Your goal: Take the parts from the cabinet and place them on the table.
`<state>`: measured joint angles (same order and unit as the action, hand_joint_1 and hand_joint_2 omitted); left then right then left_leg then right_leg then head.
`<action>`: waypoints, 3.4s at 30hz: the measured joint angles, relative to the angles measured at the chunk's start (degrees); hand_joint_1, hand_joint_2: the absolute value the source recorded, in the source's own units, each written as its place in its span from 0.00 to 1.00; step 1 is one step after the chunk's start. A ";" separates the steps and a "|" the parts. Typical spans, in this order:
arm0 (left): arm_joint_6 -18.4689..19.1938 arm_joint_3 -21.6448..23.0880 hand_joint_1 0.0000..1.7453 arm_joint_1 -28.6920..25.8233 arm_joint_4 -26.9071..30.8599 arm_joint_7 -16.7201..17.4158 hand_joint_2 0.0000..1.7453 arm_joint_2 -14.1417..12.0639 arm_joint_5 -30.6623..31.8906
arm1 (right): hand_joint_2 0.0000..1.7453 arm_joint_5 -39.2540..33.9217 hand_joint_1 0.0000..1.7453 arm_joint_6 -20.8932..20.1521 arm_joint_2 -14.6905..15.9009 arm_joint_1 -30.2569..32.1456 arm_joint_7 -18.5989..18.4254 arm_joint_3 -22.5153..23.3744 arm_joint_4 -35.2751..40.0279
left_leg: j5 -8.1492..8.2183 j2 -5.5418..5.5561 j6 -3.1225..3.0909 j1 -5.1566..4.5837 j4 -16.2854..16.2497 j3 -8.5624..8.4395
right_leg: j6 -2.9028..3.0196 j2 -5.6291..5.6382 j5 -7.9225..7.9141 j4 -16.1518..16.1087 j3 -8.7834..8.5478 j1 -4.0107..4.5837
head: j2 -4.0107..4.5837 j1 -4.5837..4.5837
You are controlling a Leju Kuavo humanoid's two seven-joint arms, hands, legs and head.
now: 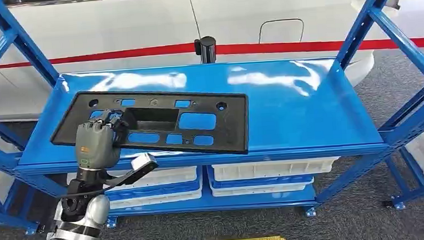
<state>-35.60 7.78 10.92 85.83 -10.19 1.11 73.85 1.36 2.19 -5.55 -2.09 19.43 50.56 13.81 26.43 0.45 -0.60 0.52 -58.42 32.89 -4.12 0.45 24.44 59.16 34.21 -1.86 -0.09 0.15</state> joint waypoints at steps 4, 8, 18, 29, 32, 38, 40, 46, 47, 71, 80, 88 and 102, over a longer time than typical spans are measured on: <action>0.02 0.04 1.00 -0.04 0.00 -0.02 1.00 -0.02 -0.07 | 0.00 0.07 0.00 0.00 -0.02 -0.16 0.00 0.09 0.00 | 0.61 0.02 1.07 0.49 -0.65 0.28 | 1.93 -0.01 0.14 -0.63 0.38 -0.76 | 0.00 0.59; 0.02 0.15 1.00 -0.10 0.00 0.00 1.00 0.04 -0.09 | 0.00 0.11 0.00 0.00 0.00 -0.25 0.02 0.26 0.00 | 9.80 -0.19 1.61 0.54 -14.87 5.85 | 3.39 -0.11 -0.31 -0.61 1.07 -0.25 | 0.00 0.85; 0.02 0.35 1.00 -0.26 0.00 0.00 1.00 0.02 -0.13 | 0.00 0.18 0.00 0.00 0.04 -0.21 0.04 0.42 0.00 | 2.71 0.25 0.82 0.16 -1.17 -2.47 | 0.58 -0.03 -2.70 -0.94 2.22 0.19 | 0.00 0.65; 0.04 0.39 1.00 -0.15 -0.02 0.00 1.00 0.04 -0.15 | 0.00 0.20 0.00 -0.11 0.22 -0.42 0.04 0.46 0.04 | -2.15 -0.12 -1.56 -0.66 -0.79 2.89 | 1.60 -0.22 4.06 -0.05 -3.47 1.65 | 0.00 0.35; 0.04 0.37 1.00 -0.05 -0.02 -0.02 1.00 -0.02 -0.20 | 0.00 0.35 0.00 -0.11 0.50 -0.62 0.15 0.46 0.11 | -3.21 -0.28 -0.37 -0.68 -0.56 3.13 | 2.57 -0.47 3.41 -1.72 -3.80 2.38 | 0.00 0.24; 0.20 0.44 1.00 -0.19 -0.02 -0.11 1.00 -0.26 -0.63 | 0.00 0.65 0.00 0.06 0.52 -0.65 0.02 0.50 0.09 | 6.60 -0.21 1.69 -0.05 -11.88 7.18 | 4.69 -0.82 0.37 -3.15 -2.38 0.91 | 0.00 0.57; 0.17 0.52 1.00 -0.55 -0.02 -0.13 1.00 -0.28 -0.63 | 0.00 0.72 0.00 0.22 0.46 -0.64 -0.13 0.52 0.09 | 7.57 -0.24 2.40 0.42 -16.58 7.73 | 4.23 -0.83 -0.30 -2.89 -1.24 0.79 | 0.00 0.63; -0.20 0.59 1.00 -1.04 0.66 -0.22 1.00 -0.48 -0.61 | 0.00 1.86 0.00 2.14 0.33 -0.63 0.44 0.57 0.09 | 2.74 0.42 2.79 1.11 -1.33 -2.60 | 2.36 -0.62 -1.68 -1.02 1.39 0.68 | 0.00 0.83; -0.26 0.61 1.00 -1.07 0.74 -0.22 1.00 -0.57 -0.59 | 0.00 1.92 0.00 2.45 0.35 -0.63 0.59 0.57 0.09 | 2.80 0.41 2.34 1.06 -1.29 -2.23 | 1.91 -0.55 -2.03 -1.01 1.61 0.60 | 0.00 0.89; -0.50 1.29 1.00 -2.71 2.69 -0.63 1.00 -0.85 -0.55 | 0.00 2.40 0.00 3.93 -0.15 -0.42 0.66 1.99 0.13 | 5.73 -0.22 2.58 0.67 -17.28 9.04 | 4.12 -0.88 0.14 -2.90 -1.50 0.74 | 0.00 0.85; -0.28 1.42 1.00 -2.27 2.71 -0.63 1.00 -0.98 -0.70 | 0.00 2.75 0.00 4.00 -0.24 -0.21 0.66 2.36 0.26 | 1.55 -0.05 0.22 1.06 -1.48 -0.49 | 0.73 -0.68 -1.89 -0.64 2.42 0.43 | 0.00 0.94; 0.35 1.42 1.00 -1.76 2.67 -0.68 1.00 -0.98 -1.18 | 0.00 2.91 0.00 4.00 -0.35 -0.37 0.63 2.43 0.26 | -3.28 -0.17 -0.95 0.53 -1.57 5.69 | 0.53 -0.54 5.45 12.06 3.17 0.69 | 0.00 0.54; 0.44 1.49 1.00 -1.57 2.54 -0.72 1.00 -1.29 -1.36 | 0.00 3.08 0.00 3.85 -0.28 -0.74 0.63 2.88 0.28 | 4.01 -0.27 2.79 0.92 -16.61 8.50 | 4.27 -0.80 -0.01 -2.08 -0.65 1.07 | 0.00 0.87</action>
<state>-35.17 9.27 9.34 88.37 -10.91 -0.18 72.50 4.44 6.03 -5.84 -2.83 20.06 53.44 14.10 30.43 0.18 2.19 1.45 -75.03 41.40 0.16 -0.34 24.43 57.08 33.56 -0.79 -0.09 1.03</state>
